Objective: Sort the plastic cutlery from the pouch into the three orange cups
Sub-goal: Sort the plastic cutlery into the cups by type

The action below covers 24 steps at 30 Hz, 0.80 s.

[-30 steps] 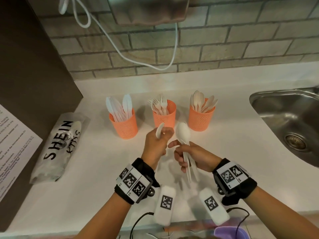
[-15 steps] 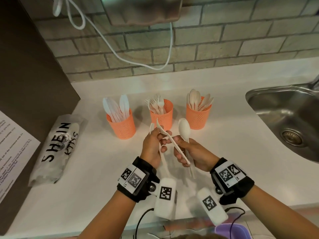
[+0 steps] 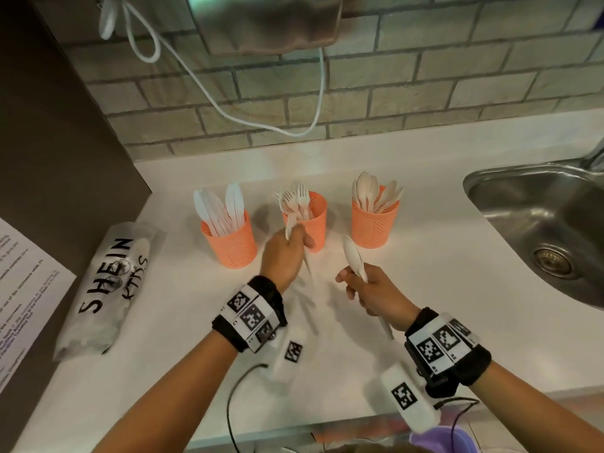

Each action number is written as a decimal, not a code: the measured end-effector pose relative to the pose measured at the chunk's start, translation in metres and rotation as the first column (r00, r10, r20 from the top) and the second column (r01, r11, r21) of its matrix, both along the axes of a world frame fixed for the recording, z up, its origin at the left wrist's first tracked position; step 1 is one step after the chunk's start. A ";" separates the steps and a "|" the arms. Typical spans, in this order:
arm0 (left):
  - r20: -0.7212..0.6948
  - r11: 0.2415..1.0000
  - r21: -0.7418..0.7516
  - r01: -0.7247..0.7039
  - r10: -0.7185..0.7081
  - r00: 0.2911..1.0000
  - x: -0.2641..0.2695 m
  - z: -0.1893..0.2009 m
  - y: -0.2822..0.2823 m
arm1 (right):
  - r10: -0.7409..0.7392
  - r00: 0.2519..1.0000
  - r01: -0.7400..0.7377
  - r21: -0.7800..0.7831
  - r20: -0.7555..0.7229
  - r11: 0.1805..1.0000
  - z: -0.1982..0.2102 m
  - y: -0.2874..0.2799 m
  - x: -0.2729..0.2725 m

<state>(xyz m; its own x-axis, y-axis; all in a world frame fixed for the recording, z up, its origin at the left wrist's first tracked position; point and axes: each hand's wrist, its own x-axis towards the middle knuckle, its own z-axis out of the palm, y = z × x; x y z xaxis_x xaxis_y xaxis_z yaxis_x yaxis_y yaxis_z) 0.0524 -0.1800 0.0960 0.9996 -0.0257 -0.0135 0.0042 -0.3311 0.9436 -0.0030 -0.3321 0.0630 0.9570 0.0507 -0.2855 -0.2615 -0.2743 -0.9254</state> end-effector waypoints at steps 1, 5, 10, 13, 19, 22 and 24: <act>0.072 0.998 0.059 0.015 -0.019 0.997 0.007 0.010 0.003 | -0.021 1.000 0.021 0.004 0.004 1.000 0.001 -0.004 0.001; 0.228 0.996 0.087 -0.016 -0.005 0.974 0.044 0.048 0.010 | -0.085 0.996 0.083 0.076 0.033 0.994 0.010 -0.015 0.002; 0.414 0.996 0.008 -0.088 0.077 0.907 0.091 0.073 0.000 | -0.132 0.990 0.125 0.109 0.059 0.986 0.014 -0.023 0.003; 0.397 0.994 0.067 -0.084 0.050 0.917 0.111 0.062 -0.009 | -0.142 0.986 0.132 0.122 0.081 0.984 0.014 -0.029 0.004; 0.207 0.954 0.297 0.026 -0.091 0.974 0.125 0.027 -0.022 | -0.150 0.986 0.137 0.159 0.078 0.978 0.014 -0.040 0.007; 0.117 0.892 0.445 0.073 -0.139 0.983 0.126 0.019 -0.023 | -0.170 0.984 0.156 0.216 0.047 0.964 0.014 -0.044 0.010; 0.119 0.815 0.575 0.070 -0.167 0.979 0.126 0.017 -0.020 | -0.192 0.981 0.178 0.246 0.030 0.953 0.014 -0.044 0.012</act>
